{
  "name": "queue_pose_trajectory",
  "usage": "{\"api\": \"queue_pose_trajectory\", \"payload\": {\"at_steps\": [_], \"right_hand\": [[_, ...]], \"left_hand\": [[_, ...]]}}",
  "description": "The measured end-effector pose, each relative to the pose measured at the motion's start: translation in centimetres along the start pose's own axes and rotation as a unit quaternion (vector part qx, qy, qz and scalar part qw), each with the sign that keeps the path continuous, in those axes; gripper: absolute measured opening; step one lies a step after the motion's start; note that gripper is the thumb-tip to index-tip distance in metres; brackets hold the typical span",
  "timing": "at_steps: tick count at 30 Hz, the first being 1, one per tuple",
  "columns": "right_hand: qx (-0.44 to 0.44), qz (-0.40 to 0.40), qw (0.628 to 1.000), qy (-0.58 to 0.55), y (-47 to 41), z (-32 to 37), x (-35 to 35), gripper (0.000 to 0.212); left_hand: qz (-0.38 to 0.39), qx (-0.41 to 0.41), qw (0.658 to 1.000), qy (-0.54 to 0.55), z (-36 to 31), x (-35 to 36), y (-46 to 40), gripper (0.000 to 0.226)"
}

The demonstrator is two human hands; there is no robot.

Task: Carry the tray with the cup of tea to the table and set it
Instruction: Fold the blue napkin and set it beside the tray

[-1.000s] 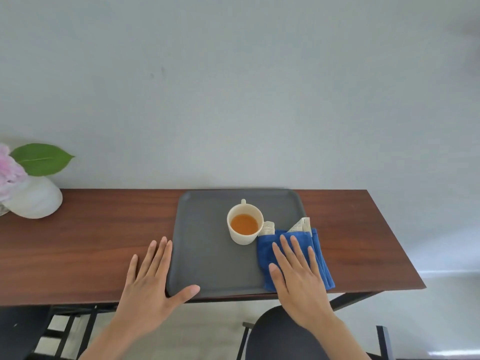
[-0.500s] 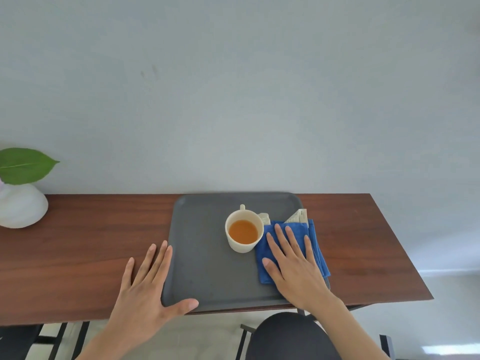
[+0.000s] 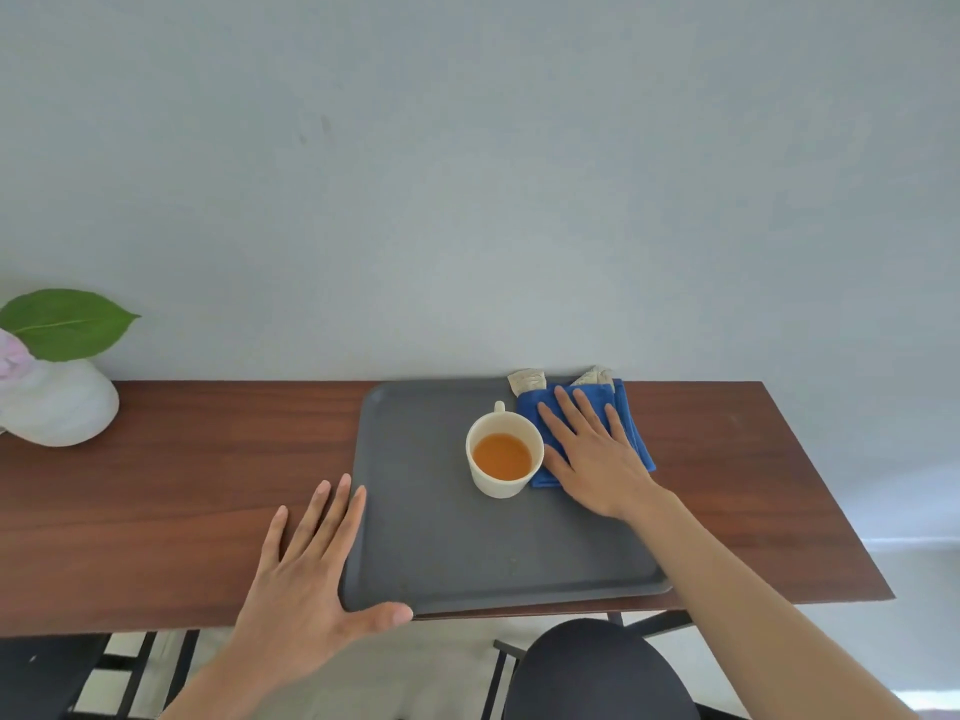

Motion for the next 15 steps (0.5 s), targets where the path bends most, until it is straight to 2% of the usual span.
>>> {"api": "queue_pose_trajectory", "payload": {"at_steps": [3, 15], "right_hand": [[-0.003, 0.002, 1.000, -0.002, -0.3, 0.2, 0.0, 0.071], [-0.008, -0.022, 1.000, -0.003, 3.9, 0.8, 2.1, 0.065]], "left_hand": [[0.008, 0.001, 1.000, -0.015, -0.1, 0.1, 0.1, 0.137], [-0.007, -0.017, 1.000, -0.013, -0.7, 0.2, 0.2, 0.136]]}}
Point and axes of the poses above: each hand's wrist, its own y-axis away from the middle knuckle, its own x-axis out of the palm, z = x × y, the point moved 7 cm from there along -y, towards the middle knuckle, and after that the axes turned 10 degrees about y, right-handed, at the moved point
